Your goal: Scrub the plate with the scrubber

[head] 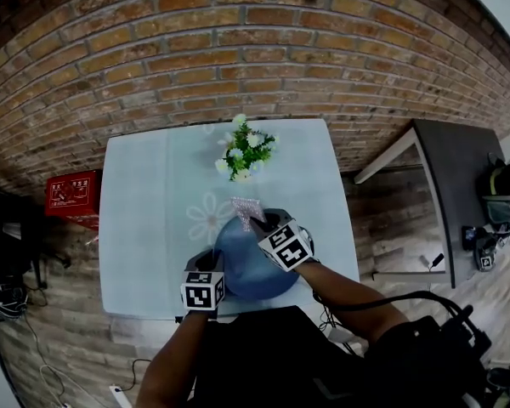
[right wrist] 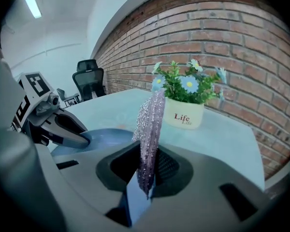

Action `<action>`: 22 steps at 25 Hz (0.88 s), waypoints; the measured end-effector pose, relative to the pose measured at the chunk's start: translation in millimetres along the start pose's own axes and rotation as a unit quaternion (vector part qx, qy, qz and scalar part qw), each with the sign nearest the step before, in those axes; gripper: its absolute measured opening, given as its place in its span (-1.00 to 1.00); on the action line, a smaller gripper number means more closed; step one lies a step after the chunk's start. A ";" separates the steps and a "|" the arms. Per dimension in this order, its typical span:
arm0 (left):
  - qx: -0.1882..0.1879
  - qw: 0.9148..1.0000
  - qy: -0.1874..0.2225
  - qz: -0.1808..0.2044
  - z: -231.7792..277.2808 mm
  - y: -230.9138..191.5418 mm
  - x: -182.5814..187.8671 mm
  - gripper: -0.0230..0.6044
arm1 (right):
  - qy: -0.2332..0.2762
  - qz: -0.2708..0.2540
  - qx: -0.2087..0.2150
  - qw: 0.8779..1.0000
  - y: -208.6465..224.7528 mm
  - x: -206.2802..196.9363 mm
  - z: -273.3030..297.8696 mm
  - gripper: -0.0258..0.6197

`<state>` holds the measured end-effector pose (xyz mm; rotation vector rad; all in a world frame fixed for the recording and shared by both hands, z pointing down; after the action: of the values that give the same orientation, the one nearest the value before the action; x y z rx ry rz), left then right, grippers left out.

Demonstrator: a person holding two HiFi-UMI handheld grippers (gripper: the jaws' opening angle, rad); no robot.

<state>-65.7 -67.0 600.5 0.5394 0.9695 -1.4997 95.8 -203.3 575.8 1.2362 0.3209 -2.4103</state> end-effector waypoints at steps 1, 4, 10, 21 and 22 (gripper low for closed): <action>0.000 1.000 0.000 0.000 0.0 0.1 -0.2 -0.74 | -0.003 -0.002 -0.006 1.000 0.3 -0.6 -1.1 -0.70; 0.000 1.000 0.000 0.000 0.1 -0.1 -0.8 -0.74 | -0.012 -0.003 -0.023 1.000 4.5 -4.4 -4.4 -0.70; 0.006 1.000 0.003 0.002 0.3 0.6 -0.2 -0.74 | -0.035 -0.003 -0.062 0.997 13.5 -11.6 -15.0 -0.70; 0.002 1.000 -0.022 -0.006 0.8 -1.5 2.7 -0.74 | -0.087 0.035 -0.127 0.988 24.3 -29.0 -43.2 -0.70; 0.002 1.000 -0.027 -0.004 0.9 -1.4 2.9 -0.74 | -0.090 0.041 -0.131 0.986 23.5 -31.2 -45.4 -0.70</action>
<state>-67.4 -69.5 599.1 0.4954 0.9289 -1.5158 155.5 -199.0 574.5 0.8926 0.5036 -2.2993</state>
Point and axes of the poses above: the fingertips, and each gripper's own axes: z forward along the fingers, y to its right, x out of its top, the point moved 10 cm from there along -z, backward along the fingers, and after that the axes turned 7 degrees about y, right-handed, at the moved point
